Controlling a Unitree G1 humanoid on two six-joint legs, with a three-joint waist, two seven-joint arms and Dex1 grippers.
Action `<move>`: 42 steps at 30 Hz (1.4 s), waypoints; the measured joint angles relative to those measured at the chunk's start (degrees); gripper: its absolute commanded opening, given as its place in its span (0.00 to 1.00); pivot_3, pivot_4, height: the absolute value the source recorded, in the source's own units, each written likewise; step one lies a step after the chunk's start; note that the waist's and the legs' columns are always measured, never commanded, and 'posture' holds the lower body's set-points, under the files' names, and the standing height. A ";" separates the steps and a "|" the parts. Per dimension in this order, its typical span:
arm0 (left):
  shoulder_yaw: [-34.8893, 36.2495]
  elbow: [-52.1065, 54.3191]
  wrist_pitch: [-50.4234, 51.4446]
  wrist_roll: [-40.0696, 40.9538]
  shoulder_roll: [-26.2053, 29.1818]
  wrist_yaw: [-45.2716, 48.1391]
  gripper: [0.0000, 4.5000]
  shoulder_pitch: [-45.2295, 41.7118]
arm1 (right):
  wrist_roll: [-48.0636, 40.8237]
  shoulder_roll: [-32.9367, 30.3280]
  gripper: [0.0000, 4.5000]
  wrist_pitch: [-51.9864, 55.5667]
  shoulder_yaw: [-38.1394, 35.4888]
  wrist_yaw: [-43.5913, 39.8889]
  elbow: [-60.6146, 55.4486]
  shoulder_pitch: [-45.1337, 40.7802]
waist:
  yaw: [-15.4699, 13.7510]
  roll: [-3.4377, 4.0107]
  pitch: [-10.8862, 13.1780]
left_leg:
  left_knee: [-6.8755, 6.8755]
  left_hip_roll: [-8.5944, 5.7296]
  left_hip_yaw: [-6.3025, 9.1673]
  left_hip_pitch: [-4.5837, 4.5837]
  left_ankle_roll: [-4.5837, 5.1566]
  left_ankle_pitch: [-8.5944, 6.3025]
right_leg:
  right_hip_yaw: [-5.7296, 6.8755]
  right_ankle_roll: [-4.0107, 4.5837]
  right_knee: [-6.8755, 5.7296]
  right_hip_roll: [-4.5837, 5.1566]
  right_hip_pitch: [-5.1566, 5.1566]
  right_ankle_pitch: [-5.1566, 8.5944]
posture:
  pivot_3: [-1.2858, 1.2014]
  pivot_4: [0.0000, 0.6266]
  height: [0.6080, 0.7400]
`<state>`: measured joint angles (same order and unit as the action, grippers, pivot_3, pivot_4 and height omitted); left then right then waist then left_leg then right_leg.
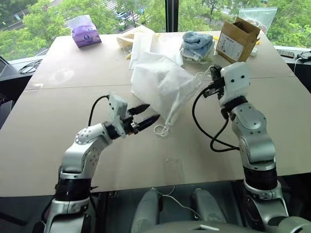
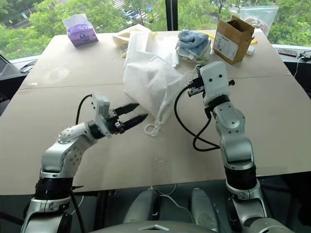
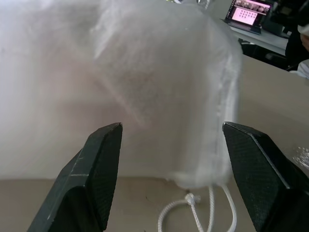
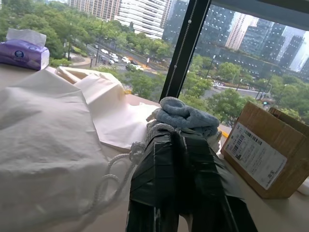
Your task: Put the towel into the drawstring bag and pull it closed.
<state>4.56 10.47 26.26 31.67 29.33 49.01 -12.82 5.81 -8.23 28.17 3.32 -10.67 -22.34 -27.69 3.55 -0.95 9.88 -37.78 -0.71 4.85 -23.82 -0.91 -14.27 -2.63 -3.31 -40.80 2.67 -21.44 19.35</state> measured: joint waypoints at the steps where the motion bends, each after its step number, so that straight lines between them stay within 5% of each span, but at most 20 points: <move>1: -0.94 0.65 0.85 0.07 -0.01 0.20 0.75 0.69 | -0.12 0.07 0.00 0.05 0.04 0.00 0.21 -0.37 | -0.14 0.00 0.00 | 0.00 0.00 0.00 0.00 0.00 0.00 | 0.00 0.00 0.00 0.00 0.00 0.00 | 0.52 0.24 1.00; 22: -14.74 -11.68 -13.54 -17.67 -2.60 2.93 0.75 -4.43 | -0.65 0.22 0.00 0.63 0.02 1.21 0.80 -1.83 | -0.02 0.02 -0.01 | 0.03 -0.04 -0.02 0.01 0.01 0.00 | 0.00 0.00 -0.02 -0.01 -0.01 0.00 | 0.52 0.24 1.00; 25: -14.77 -12.12 -14.12 -18.17 -2.54 3.27 0.59 -4.55 | -0.65 0.22 0.00 0.66 0.02 1.26 0.79 -1.83 | -0.04 0.02 -0.01 | 0.02 -0.04 -0.02 0.01 0.01 0.00 | 0.00 0.00 -0.02 -0.01 -0.01 0.00 | 0.52 0.24 1.00; 29: -14.46 -12.49 -14.00 -18.49 -2.13 3.61 0.14 -4.83 | -0.64 0.22 0.00 0.73 0.02 1.37 0.79 -1.83 | -0.04 0.02 -0.02 | 0.03 -0.04 -0.01 0.01 0.01 0.00 | 0.01 0.00 -0.02 -0.01 -0.01 0.00 | 0.52 0.24 1.00; 31: -13.95 -12.49 -12.69 -17.89 -2.13 3.81 0.03 -4.83 | -0.65 0.22 0.00 0.73 0.02 1.43 0.79 -1.83 | -0.05 0.02 -0.02 | 0.02 -0.04 -0.01 0.01 0.01 0.00 | 0.01 0.00 -0.02 -0.01 0.00 0.00 | 0.52 0.24 1.00; 42: -9.73 -11.53 -9.17 -13.41 -3.21 2.61 0.03 -3.46 | -0.63 0.09 0.00 0.63 -0.09 1.88 0.80 -2.47 | 0.22 0.03 -0.02 | 0.02 -0.02 -0.01 0.00 0.01 0.00 | 0.00 0.00 -0.02 -0.01 -0.02 0.00 | 0.52 0.24 1.00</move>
<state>-5.18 -1.07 17.09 18.27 26.11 51.63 -16.29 5.18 -8.15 28.80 3.23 -8.80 -21.54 -30.16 3.77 -0.92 9.86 -37.75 -0.73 4.85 -23.82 -0.90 -14.26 -2.63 -3.31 -40.83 2.67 -21.46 19.35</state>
